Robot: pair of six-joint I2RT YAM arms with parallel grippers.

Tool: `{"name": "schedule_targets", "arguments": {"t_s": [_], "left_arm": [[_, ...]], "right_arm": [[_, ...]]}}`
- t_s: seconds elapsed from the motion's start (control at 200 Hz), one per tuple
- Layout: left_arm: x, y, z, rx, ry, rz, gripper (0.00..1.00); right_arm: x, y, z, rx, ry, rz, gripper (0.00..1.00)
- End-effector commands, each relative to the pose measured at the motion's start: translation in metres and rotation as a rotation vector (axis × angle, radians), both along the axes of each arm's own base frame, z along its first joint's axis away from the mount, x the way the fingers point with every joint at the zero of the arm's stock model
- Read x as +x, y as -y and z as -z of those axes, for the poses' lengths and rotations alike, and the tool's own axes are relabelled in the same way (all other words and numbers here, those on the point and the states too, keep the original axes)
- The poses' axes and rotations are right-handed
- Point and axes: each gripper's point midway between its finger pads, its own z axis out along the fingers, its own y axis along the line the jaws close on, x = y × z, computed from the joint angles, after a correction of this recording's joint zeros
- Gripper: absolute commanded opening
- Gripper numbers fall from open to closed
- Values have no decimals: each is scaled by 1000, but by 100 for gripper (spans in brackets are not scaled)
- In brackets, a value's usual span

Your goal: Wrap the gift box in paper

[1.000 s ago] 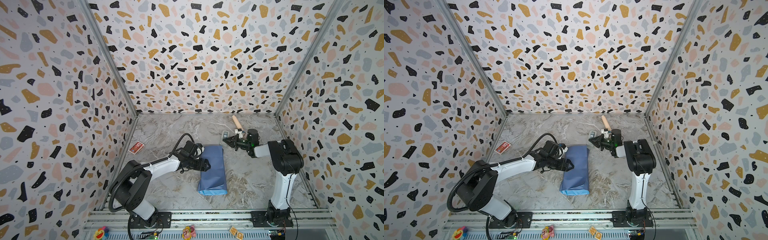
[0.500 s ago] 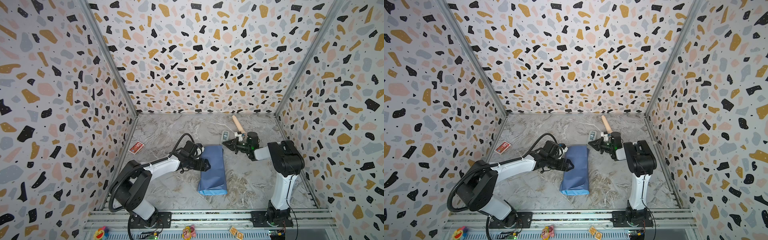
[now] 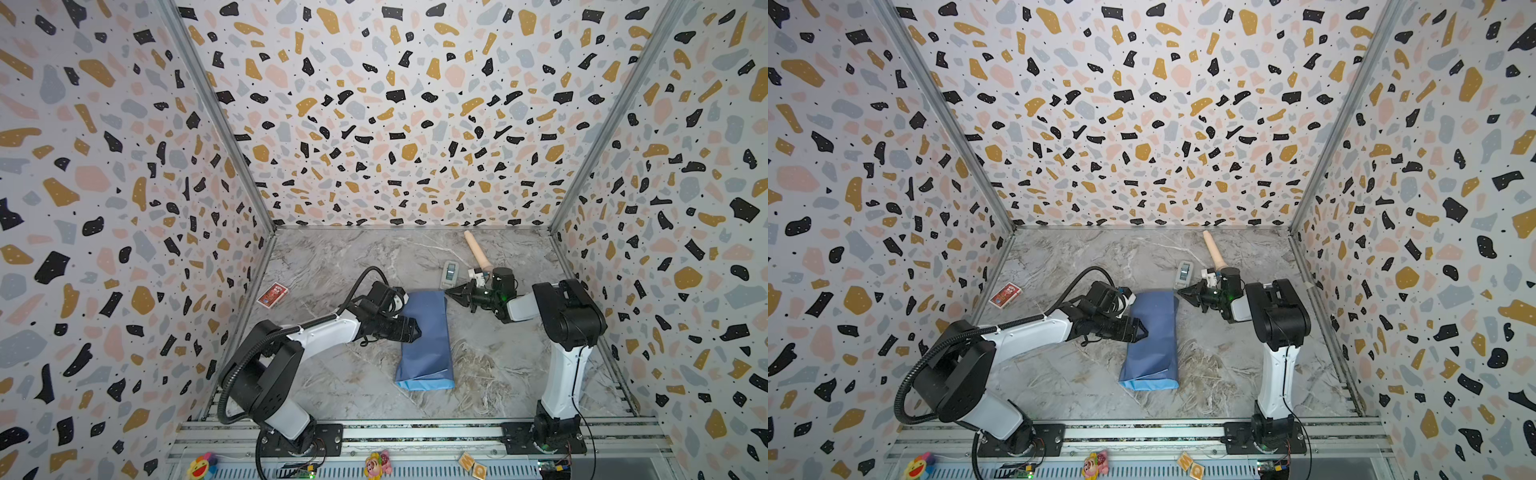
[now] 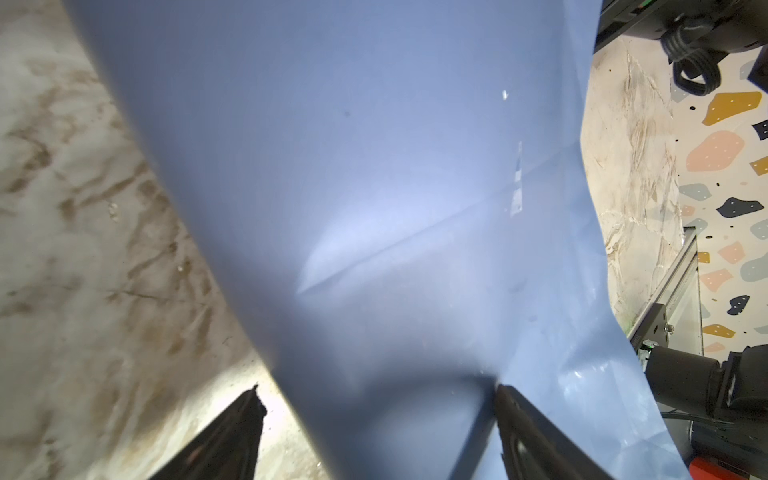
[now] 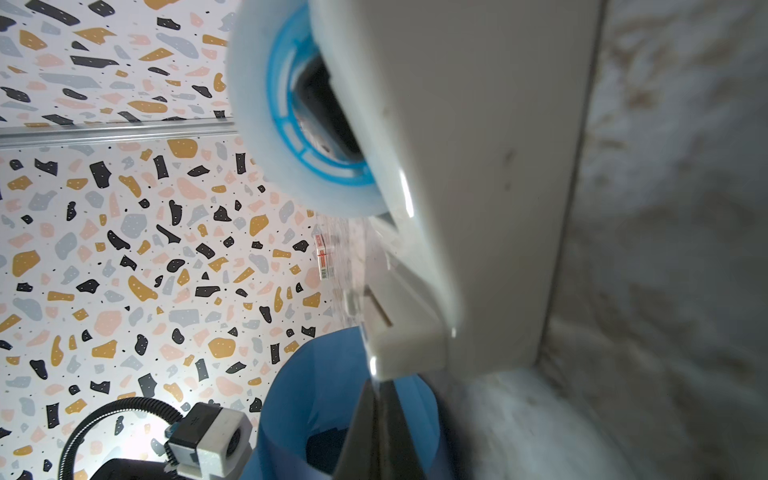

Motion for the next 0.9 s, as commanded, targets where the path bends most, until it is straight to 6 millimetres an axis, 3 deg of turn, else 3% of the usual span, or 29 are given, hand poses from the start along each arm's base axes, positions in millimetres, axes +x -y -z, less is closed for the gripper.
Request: {"name": "schedule_targets", "arguments": {"t_s": [0.0, 0.451, 0.891], "left_arm": [[-15, -38, 50, 222, -86, -42, 87], [-16, -39, 51, 223, -87, -38, 87], [-16, -39, 52, 228, -87, -38, 87]], "right_arm": [[-10, 2, 22, -44, -50, -27, 0], [-8, 19, 56, -202, -91, -10, 0], [4, 43, 53, -404, -44, 2, 0]]}}
